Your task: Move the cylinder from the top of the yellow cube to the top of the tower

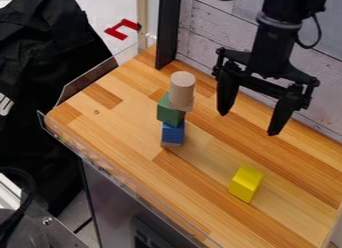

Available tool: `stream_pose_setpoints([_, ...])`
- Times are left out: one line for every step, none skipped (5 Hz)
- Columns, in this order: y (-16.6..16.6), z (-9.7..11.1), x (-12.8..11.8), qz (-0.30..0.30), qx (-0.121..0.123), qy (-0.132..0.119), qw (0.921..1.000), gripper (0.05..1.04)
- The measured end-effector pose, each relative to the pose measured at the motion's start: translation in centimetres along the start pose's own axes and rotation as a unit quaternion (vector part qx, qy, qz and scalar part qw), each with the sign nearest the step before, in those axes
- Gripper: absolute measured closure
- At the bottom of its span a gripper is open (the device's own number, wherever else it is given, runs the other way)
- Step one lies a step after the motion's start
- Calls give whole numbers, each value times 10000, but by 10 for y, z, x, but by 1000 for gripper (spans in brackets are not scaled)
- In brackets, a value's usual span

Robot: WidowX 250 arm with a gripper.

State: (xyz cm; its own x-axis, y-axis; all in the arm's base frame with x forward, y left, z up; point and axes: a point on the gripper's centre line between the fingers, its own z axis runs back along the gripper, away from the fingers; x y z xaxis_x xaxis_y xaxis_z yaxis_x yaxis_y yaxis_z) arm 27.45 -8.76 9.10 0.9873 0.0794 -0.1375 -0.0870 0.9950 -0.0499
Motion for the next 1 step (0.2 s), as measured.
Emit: stream_pose_setpoints([-1,-6,1,8,27,41,10000,83])
